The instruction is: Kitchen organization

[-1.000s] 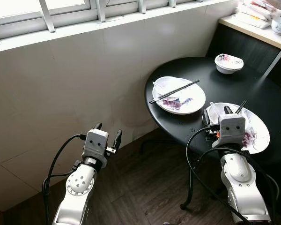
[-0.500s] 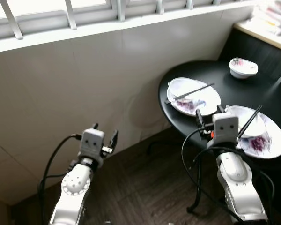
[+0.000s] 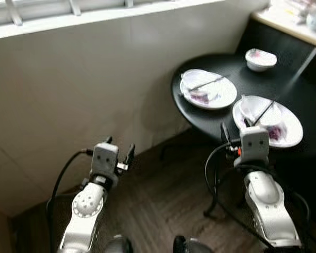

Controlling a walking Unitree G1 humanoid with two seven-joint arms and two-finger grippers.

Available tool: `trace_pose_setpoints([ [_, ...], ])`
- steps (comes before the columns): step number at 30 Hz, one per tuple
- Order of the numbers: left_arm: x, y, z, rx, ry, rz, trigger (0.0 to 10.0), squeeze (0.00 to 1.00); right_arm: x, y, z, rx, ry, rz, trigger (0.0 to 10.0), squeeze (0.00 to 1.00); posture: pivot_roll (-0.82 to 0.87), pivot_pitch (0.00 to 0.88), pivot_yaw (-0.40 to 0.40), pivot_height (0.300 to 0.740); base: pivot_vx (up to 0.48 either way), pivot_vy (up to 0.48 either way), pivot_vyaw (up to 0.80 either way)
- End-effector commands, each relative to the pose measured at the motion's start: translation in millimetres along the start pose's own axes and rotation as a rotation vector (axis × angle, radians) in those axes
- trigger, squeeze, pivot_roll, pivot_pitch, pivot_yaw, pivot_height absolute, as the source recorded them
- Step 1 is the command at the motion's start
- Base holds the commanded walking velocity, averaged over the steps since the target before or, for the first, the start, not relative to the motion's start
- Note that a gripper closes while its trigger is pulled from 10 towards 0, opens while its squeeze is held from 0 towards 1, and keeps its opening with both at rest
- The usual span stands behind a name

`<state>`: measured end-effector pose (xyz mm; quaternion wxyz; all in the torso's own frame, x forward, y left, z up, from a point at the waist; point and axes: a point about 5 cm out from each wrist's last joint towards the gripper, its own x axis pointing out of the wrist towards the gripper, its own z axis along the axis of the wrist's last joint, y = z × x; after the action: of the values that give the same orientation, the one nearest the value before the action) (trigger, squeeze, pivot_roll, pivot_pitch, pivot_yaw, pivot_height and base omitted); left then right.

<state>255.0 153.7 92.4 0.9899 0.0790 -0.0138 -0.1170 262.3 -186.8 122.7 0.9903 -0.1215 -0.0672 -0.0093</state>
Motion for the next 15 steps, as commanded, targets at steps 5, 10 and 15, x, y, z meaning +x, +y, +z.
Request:
trace_pose_setpoints([
  [5,-5.6,-2.6,-8.5,0.009,0.038,-0.005,10.0,0.0,5.5,0.3,7.6,-0.009,-0.034,0.007,10.0,0.0,-0.06,0.025,-0.048,0.74,0.0,0.0,0.0],
  [10,-5.7,-2.2,-10.4,0.026,0.05,-0.001,10.0,0.0,4.8,0.7,6.5,-0.008,-0.029,0.008,10.0,0.0,-0.06,0.021,-0.049,0.74,0.118,-0.099,0.0],
  [15,-5.9,-1.9,-9.8,0.022,0.04,0.003,10.0,0.0,4.9,0.9,6.0,-0.009,-0.027,0.01,10.0,0.0,-0.06,0.02,-0.048,0.74,0.387,-0.166,0.0],
])
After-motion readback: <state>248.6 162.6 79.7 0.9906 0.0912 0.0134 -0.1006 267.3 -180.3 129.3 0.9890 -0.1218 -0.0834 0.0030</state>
